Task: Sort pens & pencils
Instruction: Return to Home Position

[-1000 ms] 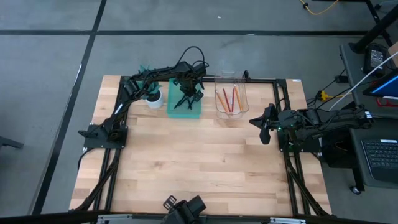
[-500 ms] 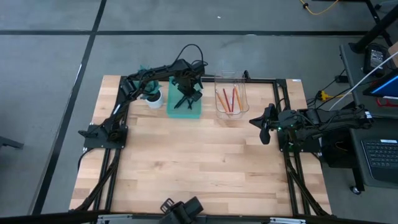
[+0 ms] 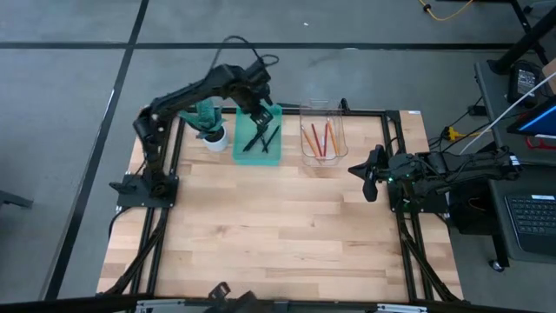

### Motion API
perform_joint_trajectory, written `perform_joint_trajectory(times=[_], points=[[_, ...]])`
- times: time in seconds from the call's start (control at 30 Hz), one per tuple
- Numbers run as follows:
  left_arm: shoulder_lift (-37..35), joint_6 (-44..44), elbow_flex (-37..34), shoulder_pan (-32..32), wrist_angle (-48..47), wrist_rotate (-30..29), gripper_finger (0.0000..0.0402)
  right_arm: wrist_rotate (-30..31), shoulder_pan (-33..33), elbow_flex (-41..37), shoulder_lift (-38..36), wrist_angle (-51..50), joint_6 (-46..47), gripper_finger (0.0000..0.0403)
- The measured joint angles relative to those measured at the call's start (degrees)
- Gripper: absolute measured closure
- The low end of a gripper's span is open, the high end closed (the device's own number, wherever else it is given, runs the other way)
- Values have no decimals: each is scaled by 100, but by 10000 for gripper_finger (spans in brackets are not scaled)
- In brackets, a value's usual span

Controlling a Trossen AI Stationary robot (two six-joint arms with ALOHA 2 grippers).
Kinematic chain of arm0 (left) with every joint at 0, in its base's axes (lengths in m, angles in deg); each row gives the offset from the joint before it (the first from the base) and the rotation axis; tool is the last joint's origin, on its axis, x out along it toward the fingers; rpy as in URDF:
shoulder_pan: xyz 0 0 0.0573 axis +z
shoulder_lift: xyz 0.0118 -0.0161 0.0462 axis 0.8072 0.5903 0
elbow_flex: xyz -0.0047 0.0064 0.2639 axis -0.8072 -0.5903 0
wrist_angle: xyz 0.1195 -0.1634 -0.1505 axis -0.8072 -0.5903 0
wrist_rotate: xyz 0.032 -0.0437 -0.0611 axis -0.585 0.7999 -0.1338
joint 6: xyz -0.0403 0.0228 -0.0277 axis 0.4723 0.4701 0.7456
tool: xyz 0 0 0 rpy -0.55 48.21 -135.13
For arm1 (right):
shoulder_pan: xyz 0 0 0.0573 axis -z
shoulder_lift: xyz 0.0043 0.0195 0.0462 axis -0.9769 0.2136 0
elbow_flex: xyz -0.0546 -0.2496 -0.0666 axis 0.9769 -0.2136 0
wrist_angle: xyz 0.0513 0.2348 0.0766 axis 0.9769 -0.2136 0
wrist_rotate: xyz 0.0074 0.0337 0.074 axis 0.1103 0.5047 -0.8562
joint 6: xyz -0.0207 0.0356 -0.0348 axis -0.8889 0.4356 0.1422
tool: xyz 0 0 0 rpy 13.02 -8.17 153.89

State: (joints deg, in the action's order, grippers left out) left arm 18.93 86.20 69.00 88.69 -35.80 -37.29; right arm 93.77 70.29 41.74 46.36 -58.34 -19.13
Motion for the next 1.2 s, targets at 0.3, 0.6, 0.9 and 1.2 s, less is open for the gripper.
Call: perform_joint_trajectory(times=[0.3,0.6,0.9,1.2], points=[[-1074,9,2,-17,85,-144,295,-299,0,0,0,2,423,382],[-1416,7,2,-17,145,-161,295,-142,2,-2,0,468,86,382],[-1597,-178,-2,3,139,225,295,-216,2,971,0,1333,-1236,382],[-2543,-299,-2,5,243,449,295,-232,2,2264,-1,929,-1344,382]])
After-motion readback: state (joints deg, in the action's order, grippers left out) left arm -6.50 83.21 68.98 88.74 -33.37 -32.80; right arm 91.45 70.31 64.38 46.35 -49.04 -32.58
